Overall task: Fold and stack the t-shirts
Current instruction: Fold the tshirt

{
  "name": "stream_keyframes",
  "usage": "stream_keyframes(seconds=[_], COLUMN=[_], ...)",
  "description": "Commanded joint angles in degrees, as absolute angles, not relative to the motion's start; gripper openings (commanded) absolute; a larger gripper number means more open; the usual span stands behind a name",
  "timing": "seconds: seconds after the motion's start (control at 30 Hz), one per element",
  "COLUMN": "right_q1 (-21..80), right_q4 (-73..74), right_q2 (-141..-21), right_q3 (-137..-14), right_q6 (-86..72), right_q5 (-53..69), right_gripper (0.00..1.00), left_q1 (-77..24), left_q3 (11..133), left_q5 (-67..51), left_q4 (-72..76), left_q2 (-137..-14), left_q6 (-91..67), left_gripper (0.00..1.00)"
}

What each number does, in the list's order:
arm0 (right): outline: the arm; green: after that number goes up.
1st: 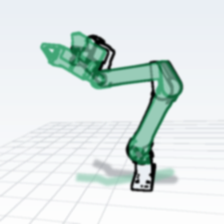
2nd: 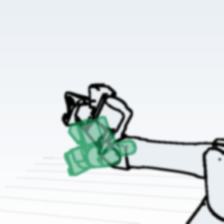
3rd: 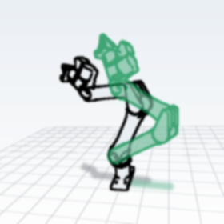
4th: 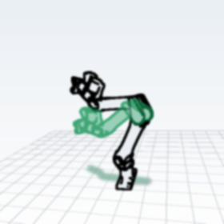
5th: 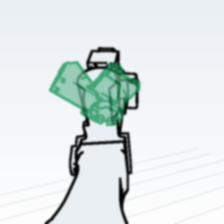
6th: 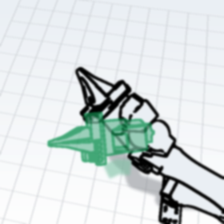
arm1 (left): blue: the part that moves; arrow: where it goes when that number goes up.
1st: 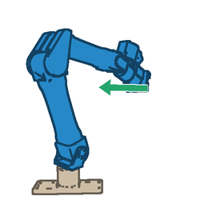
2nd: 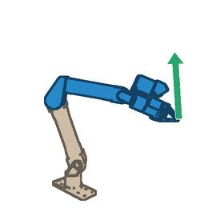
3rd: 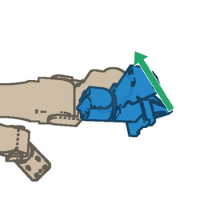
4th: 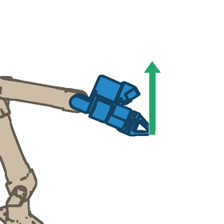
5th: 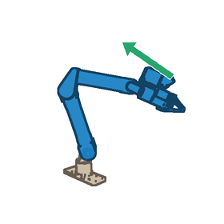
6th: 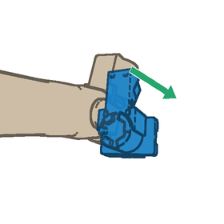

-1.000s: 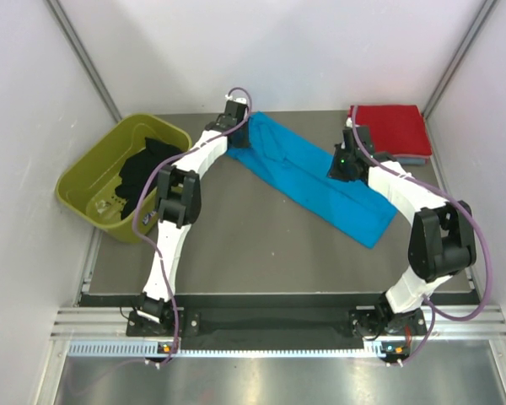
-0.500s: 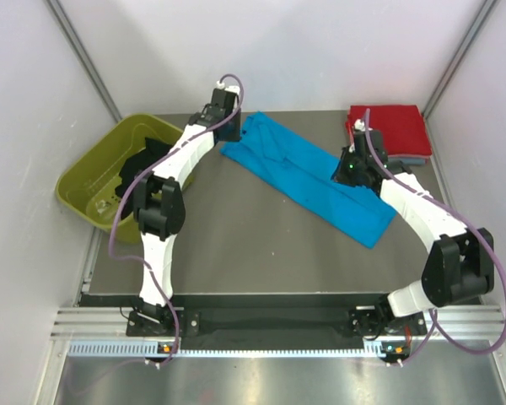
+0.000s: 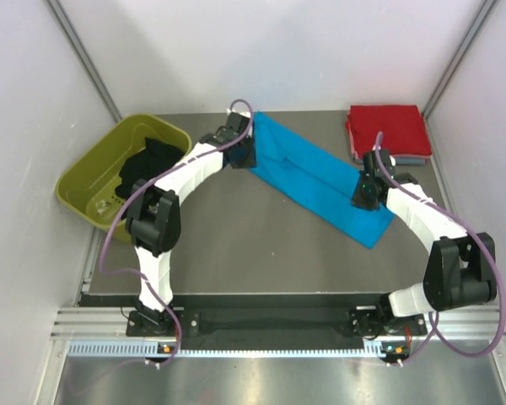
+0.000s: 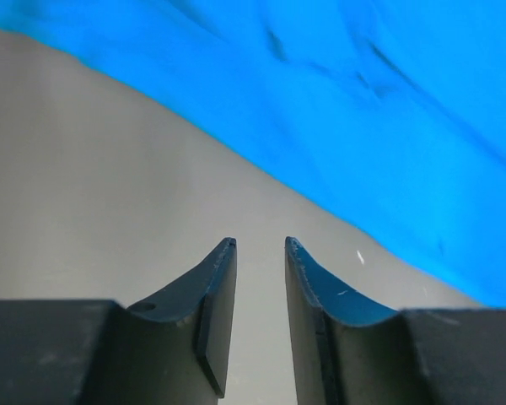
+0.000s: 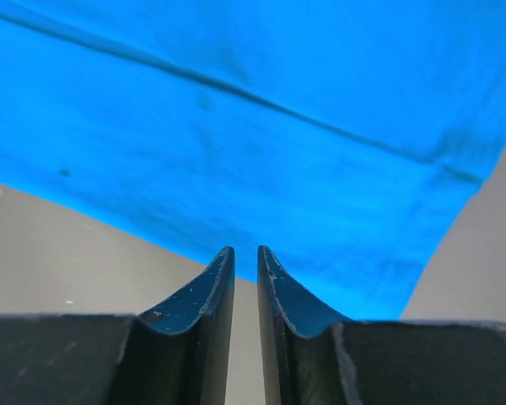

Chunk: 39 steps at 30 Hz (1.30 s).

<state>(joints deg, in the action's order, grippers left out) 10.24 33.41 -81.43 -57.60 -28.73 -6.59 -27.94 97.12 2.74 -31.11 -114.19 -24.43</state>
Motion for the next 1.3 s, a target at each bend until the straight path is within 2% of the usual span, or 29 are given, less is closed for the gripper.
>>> stream_keyframes(seconds=[0.0,0.23,0.6,1.0,1.27], right_q1=[9.14,8.88,7.3,-4.47,-6.42], right_q4=[34.54,31.12,30.59,30.76,29.8], right_q2=[-78.75,-82.43,-87.1,-86.13,-86.13], right_q3=[-55.47,-54.4,-54.76,-47.64,-44.56], right_q6=[-31.63,-32.25,-33.04,-34.54,-36.3], right_q5=[-9.31,-9.58,-13.53,-17.31,-18.89], right_gripper=[0.17,0.14,0.12,0.1,0.09], left_q1=[-23.21,-21.53,-18.99,-16.17,-15.47], left_q3=[102.37,112.23,122.77,128.23,130.78], left_q5=[6.06,10.46,13.09,16.17,14.59], left_q4=[-28.04,-27.42,-29.18,-32.26,-32.7], left_q2=[-117.14,-127.25,-139.29,-144.4,-146.95], left_q6=[-26.37,-20.22,-16.61,-18.28,-18.37], left_gripper=[0.33,0.25,0.24,0.24,0.24])
